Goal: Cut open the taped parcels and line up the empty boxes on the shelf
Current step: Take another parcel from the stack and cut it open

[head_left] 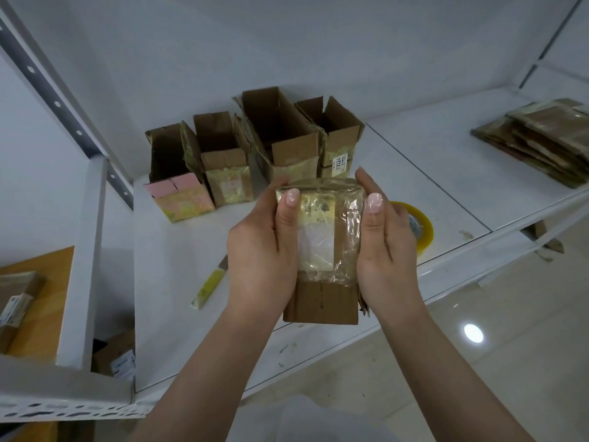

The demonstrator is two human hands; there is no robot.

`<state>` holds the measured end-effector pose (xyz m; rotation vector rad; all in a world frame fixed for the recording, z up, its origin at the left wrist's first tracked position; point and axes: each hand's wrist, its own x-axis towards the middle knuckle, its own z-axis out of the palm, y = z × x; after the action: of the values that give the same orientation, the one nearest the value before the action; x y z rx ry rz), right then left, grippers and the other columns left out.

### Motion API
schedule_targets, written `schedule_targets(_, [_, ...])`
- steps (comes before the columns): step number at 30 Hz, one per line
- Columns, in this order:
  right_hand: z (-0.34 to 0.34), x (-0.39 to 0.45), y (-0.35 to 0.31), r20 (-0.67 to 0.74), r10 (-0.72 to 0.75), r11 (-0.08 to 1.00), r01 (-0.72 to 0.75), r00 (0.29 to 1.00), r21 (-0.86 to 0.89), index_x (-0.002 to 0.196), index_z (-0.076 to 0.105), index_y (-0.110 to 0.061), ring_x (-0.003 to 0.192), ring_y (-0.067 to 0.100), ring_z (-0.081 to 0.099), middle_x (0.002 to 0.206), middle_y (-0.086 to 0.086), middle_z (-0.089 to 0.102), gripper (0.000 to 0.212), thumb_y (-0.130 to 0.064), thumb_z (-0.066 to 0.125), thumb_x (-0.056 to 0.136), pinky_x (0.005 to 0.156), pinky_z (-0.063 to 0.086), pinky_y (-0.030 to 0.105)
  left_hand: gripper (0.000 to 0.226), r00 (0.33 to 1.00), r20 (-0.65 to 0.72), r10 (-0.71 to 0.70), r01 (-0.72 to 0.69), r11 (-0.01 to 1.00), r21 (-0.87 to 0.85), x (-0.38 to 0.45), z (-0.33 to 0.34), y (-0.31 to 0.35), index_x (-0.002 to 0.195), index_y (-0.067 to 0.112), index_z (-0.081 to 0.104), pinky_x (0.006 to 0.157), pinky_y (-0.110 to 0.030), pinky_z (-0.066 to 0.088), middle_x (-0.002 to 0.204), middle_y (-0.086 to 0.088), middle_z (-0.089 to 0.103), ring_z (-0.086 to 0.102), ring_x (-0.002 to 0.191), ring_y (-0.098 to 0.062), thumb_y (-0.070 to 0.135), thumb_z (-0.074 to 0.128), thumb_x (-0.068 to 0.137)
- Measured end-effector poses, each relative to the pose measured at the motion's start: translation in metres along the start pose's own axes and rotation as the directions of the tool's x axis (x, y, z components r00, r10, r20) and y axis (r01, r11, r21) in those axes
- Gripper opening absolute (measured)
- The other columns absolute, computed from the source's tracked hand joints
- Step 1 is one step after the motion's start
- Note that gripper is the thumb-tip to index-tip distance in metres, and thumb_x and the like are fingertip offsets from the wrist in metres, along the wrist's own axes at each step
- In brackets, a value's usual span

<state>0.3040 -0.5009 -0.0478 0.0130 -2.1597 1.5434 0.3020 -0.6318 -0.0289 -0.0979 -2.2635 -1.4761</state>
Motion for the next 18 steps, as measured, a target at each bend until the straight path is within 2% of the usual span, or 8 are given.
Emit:
schedule_targets(1, [0.0,-0.002,0.0,-0.02,-0.039,0.997,0.037,0.999,-0.064,0.14,0.046,-0.038,0.108,0.005,0.049,0.099,-0.027,0.05,0.058,-0.061,0.019,0.094,0.09,0.039,0.009,0.057,1.0,-0.005,-0.003,0.003,1.0,-0.006,-0.001,0.0,0.001,0.13,0.014,0.061,0.053,-0.022,0.045,0.06,-0.002,0.058,0.059,0.065,-0.009,0.049,0.032,0.096])
schedule_targets(2, [-0.001,-0.003,-0.002,-0.037,-0.075,0.99,0.069,0.997,-0.127,0.142,0.045,-0.031,0.103,0.001,0.047,0.098,-0.025,0.046,0.061,-0.058,0.018,0.095,0.084,0.037,0.007,0.057,1.0,-0.011,-0.008,0.008,1.0,-0.01,-0.003,0.0,0.001,0.132,0.015,0.059,0.053,-0.021,0.045,0.058,0.0,0.057,0.058,0.062,-0.009,0.049,0.031,0.096])
schedule_targets(5, [0.002,-0.003,-0.007,-0.077,-0.204,0.937,0.172,0.976,-0.304,0.139,0.052,-0.009,0.09,0.014,0.054,0.09,-0.005,0.054,0.059,-0.043,0.022,0.102,0.072,0.044,0.02,0.053,0.999,-0.034,0.002,-0.001,1.0,0.025,-0.006,0.002,-0.001,0.132,0.019,0.058,0.049,-0.012,0.038,0.05,0.01,0.049,0.054,0.054,-0.003,0.051,0.03,0.1])
schedule_targets(7, [0.004,-0.001,-0.008,-0.088,-0.275,0.883,0.215,0.957,-0.418,0.129,0.058,0.004,0.075,0.025,0.061,0.08,0.011,0.065,0.05,-0.026,0.027,0.103,0.063,0.046,0.027,0.054,0.999,-0.034,0.026,-0.022,0.996,0.089,-0.006,0.003,0.0,0.134,0.02,0.057,0.052,-0.021,0.045,0.055,0.009,0.055,0.057,0.055,-0.006,0.052,0.03,0.1])
schedule_targets(9, [0.006,0.0,-0.006,-0.07,-0.298,0.85,0.231,0.952,-0.474,0.124,0.06,0.007,0.065,0.027,0.062,0.077,0.015,0.067,0.05,-0.025,0.028,0.103,0.058,0.049,0.03,0.057,0.999,-0.03,0.042,-0.038,0.991,0.13,-0.006,0.003,-0.001,0.137,0.019,0.055,0.053,-0.026,0.046,0.057,0.005,0.057,0.058,0.055,-0.009,0.052,0.03,0.098])
schedule_targets(12, [0.004,-0.002,-0.001,-0.053,-0.304,0.848,0.245,0.951,-0.47,0.127,0.058,0.005,0.068,0.028,0.063,0.082,0.015,0.069,0.063,-0.039,0.018,0.106,0.056,0.053,0.036,0.06,0.998,-0.027,0.048,-0.044,0.991,0.127,-0.008,0.003,-0.003,0.138,0.019,0.055,0.049,-0.012,0.037,0.052,0.012,0.045,0.051,0.049,-0.004,0.053,0.029,0.096])
schedule_targets(15, [0.005,-0.003,0.003,-0.055,-0.298,0.862,0.244,0.953,-0.445,0.129,0.058,0.003,0.069,0.028,0.064,0.082,0.014,0.068,0.068,-0.045,0.016,0.105,0.055,0.053,0.036,0.062,0.998,-0.032,0.053,-0.048,0.991,0.124,-0.012,0.003,-0.004,0.14,0.018,0.053,0.051,-0.007,0.036,0.05,0.015,0.039,0.052,0.053,0.0,0.058,0.03,0.097])
schedule_targets(18, [0.005,-0.005,0.004,-0.06,-0.306,0.868,0.252,0.95,-0.429,0.129,0.058,0.002,0.065,0.026,0.063,0.08,0.013,0.068,0.067,-0.044,0.017,0.105,0.053,0.054,0.038,0.066,0.997,-0.023,0.074,-0.071,0.992,0.104,-0.014,0.004,-0.005,0.143,0.017,0.049,0.051,-0.006,0.035,0.053,0.016,0.041,0.053,0.056,0.003,0.06,0.035,0.096])
